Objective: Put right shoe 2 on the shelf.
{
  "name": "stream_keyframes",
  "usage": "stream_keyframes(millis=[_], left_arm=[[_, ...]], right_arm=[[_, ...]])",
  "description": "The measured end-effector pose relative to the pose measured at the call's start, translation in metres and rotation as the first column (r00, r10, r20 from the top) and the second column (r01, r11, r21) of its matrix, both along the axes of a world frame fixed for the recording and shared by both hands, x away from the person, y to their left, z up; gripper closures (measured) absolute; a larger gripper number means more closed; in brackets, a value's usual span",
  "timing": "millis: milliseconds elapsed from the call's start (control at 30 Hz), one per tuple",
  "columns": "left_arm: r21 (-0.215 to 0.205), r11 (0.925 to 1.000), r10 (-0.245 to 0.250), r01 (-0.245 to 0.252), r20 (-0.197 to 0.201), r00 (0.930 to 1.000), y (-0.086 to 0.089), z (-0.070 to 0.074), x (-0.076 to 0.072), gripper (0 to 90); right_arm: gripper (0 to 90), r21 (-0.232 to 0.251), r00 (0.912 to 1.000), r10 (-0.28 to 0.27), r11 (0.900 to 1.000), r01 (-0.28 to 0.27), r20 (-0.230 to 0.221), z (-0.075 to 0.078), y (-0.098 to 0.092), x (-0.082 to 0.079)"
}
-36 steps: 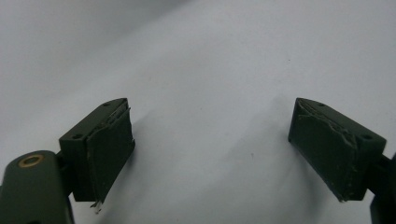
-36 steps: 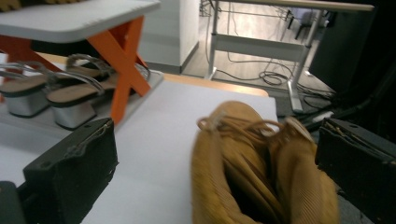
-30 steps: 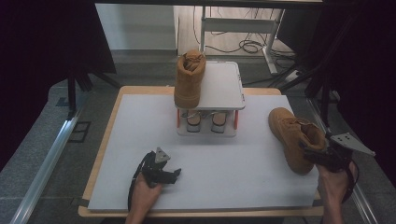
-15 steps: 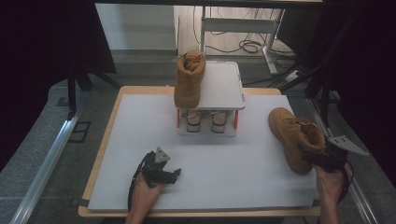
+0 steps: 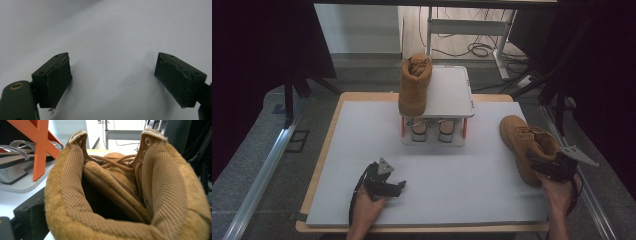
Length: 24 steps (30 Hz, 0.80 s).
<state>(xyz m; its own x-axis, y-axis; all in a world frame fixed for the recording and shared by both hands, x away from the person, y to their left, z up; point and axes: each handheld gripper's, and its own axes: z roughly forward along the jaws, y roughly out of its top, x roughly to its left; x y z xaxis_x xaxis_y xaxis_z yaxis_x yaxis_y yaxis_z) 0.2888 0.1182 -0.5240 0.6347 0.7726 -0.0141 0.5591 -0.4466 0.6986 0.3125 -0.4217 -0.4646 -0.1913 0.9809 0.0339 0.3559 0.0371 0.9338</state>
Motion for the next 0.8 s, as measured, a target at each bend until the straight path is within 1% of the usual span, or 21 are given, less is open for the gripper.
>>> stream_keyframes(millis=[33,67,133,200,233,300,400,567,600,767,800], left_arm=[[0.0,1.0,0.0,0.0,0.0,1.0,0.0,0.0,0.0,13.5],[0.0,1.0,0.0,0.0,0.001,1.0,-0.0001,0.0,-0.0001,13.4],[0.0,1.0,0.0,0.0,0.001,1.0,-0.0001,0.0,-0.0001,13.5],[0.001,1.0,0.0,0.0,0.001,1.0,-0.0001,0.0,-0.0001,13.4],[0.001,1.0,0.0,0.0,0.001,1.0,-0.0001,0.0,-0.0001,13.4],[0.0,1.0,0.0,0.0,0.0,1.0,0.0,0.0,-0.0001,13.4],[0.001,1.0,0.0,0.0,0.002,1.0,-0.0001,0.0,-0.0002,13.4],[0.0,1.0,0.002,-0.002,0.003,1.0,-0.0003,-0.0001,-0.0003,13.5],[0.001,1.0,0.001,-0.001,0.004,1.0,-0.0003,0.0,-0.0003,13.5],[0.001,1.0,0.0,0.0,0.002,1.0,-0.0001,0.0,-0.0002,13.5],[0.001,1.0,0.0,0.0,0.002,1.0,-0.0001,0.0,-0.0002,13.4]], right_arm=[[0.0,0.0,1.0,0.0,1.0,0.0,0.0,0.0,0.0,0.0],[2.2,-0.021,1.0,-0.002,1.0,0.002,0.009,0.0,0.0028,0.0013],[3.6,-0.039,0.9998,-0.013,0.999,0.013,0.014,-0.0006,0.0054,0.0026],[5.1,-0.043,0.9996,-0.022,0.999,0.023,0.02,-0.0012,0.0065,0.0029],[9.1,-0.04,0.999,-0.033,0.999,0.034,0.029,-0.0016,0.0069,0.0018],[14.3,-0.034,0.9987,-0.033,0.999,0.034,0.038,-0.0025,0.0059,-0.0003],[21.8,-0.03,0.9992,-0.025,0.999,0.026,0.031,-0.0016,0.005,-0.0018],[36.7,0.013,0.9999,-0.009,1.0,0.009,0.01,-0.0005,0.0026,-0.0041],[39.1,0.013,0.9999,-0.007,1.0,0.007,0.01,-0.0006,0.0027,-0.0045],[48.2,0.007,0.9998,-0.014,1.0,0.014,0.012,-0.0003,0.0053,-0.006],[48.2,0.007,0.9998,-0.014,1.0,0.014,0.012,-0.0003,0.0053,-0.006]])
